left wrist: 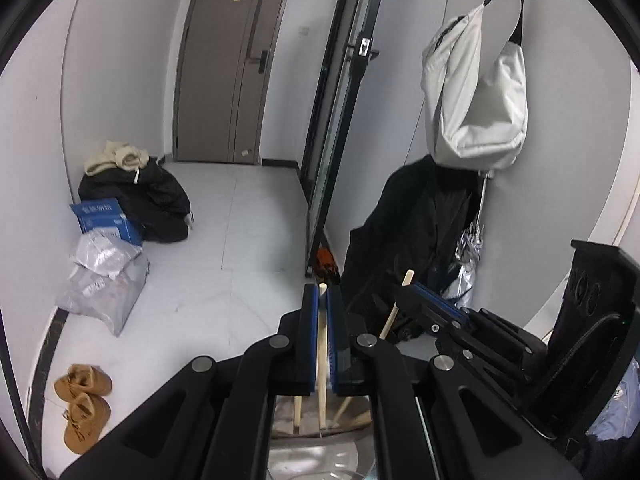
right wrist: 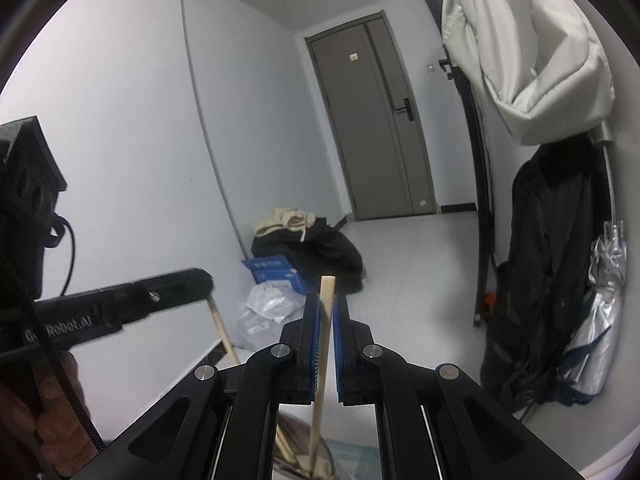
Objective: Organize utensils
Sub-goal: 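Drop the chopsticks into the holder and open both grippers, then lower the right gripper to the chopstick bundle and grasp one chopstick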
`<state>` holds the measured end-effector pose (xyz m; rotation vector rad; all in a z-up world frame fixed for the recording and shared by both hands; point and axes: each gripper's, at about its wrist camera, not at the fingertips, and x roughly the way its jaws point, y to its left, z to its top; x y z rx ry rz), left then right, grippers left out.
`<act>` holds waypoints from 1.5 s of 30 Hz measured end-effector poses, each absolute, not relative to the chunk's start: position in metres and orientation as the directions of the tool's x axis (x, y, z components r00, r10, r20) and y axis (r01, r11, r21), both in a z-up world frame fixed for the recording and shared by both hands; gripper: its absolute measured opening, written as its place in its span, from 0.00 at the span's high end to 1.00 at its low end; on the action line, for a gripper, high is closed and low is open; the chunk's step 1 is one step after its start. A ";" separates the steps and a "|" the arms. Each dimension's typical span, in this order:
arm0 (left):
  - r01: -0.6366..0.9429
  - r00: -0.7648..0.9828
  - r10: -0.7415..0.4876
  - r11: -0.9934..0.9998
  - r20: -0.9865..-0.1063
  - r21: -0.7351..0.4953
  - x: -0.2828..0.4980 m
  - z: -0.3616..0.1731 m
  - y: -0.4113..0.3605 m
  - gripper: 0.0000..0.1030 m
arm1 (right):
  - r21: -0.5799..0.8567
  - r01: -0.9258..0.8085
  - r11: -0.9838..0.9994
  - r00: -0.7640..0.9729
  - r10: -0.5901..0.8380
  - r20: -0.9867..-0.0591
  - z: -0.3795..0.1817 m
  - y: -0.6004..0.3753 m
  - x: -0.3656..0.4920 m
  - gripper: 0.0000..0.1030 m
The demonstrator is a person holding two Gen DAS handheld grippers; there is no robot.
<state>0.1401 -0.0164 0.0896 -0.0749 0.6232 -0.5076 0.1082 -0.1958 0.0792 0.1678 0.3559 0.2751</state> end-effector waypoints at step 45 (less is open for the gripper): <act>0.118 0.686 -0.153 0.988 -0.711 -0.099 0.004 -0.034 0.015 0.03 | 0.210 -0.066 0.976 0.777 0.182 -0.603 -0.034 -0.219 -0.073 0.38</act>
